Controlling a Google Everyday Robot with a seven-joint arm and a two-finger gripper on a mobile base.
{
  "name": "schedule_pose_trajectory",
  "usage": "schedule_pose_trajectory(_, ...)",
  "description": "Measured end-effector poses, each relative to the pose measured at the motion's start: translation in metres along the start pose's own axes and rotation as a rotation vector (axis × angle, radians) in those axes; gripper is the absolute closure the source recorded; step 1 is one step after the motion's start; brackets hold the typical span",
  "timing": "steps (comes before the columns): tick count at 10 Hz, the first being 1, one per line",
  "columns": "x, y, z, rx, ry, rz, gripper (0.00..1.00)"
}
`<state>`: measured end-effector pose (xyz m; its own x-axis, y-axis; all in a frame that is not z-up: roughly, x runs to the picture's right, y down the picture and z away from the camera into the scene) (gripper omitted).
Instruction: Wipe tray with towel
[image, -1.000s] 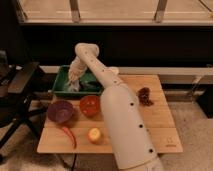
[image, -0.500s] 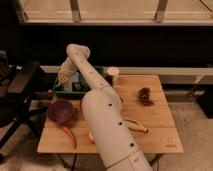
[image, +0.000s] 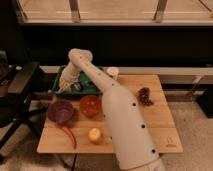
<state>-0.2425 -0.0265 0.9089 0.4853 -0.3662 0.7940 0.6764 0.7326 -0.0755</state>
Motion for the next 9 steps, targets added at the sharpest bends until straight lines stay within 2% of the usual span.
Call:
schedule_pose_trajectory(3, 0.038, 0.011, -0.030, -0.004, 0.097, 0.041, 1.00)
schedule_pose_trajectory(5, 0.051, 0.001, -0.036, 0.007, 0.120, 0.027, 1.00)
schedule_pose_trajectory(8, 0.046, -0.025, -0.022, 0.013, 0.090, -0.041, 1.00)
schedule_pose_trajectory(9, 0.035, -0.039, -0.008, 0.015, 0.059, -0.070, 1.00)
